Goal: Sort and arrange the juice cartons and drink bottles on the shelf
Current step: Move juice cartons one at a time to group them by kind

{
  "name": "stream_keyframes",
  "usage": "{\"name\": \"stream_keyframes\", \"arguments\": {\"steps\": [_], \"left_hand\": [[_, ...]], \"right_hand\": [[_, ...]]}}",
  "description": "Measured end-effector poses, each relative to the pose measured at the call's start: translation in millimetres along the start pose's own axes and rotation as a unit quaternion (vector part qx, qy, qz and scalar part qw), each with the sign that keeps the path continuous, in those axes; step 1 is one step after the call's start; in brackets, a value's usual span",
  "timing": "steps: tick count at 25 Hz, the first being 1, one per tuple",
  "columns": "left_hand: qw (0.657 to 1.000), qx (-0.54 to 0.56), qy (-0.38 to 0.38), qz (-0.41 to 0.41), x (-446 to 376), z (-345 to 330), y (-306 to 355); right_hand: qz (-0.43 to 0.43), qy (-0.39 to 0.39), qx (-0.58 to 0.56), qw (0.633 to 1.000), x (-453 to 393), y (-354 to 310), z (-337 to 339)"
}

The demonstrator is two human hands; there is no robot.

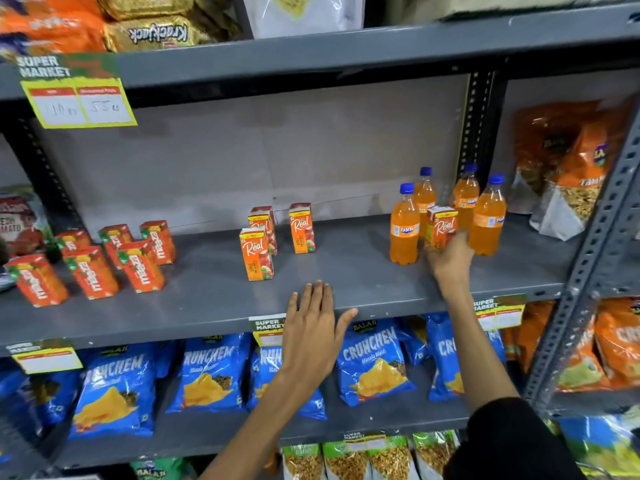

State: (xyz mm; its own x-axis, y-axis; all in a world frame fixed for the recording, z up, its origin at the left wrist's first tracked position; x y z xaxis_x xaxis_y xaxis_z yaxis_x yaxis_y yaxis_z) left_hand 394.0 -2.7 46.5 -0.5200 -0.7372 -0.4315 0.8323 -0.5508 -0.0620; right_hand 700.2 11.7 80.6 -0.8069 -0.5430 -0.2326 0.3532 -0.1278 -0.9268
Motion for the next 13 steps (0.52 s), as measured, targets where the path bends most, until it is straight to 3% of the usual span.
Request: {"name": "stream_keyframes", "arguments": {"steps": [9,13], "left_hand": [[1.0,-0.004,0.014,-0.013,1,0,-6],[0.999,0.002,0.039,-0.008,9,6,-19]], "right_hand": [[0.043,0.095,-0.059,0.993,68,-11,38],[0.06,0.051,-0.05,0.996,113,-20,11]]}}
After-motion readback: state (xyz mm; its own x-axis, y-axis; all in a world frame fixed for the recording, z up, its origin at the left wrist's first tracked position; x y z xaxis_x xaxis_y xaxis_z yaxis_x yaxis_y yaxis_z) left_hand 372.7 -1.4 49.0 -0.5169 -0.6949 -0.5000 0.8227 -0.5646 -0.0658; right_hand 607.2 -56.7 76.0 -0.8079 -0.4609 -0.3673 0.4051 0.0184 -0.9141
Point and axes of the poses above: each hand's wrist, its own x-axis away from the middle knuckle, its own z-axis out of the back of the hand, y = z × x, the point moved 9 cm from there along -x, towards the middle knuckle, and after that the axes turned 8 degrees about -z, right-handed, at the moved point
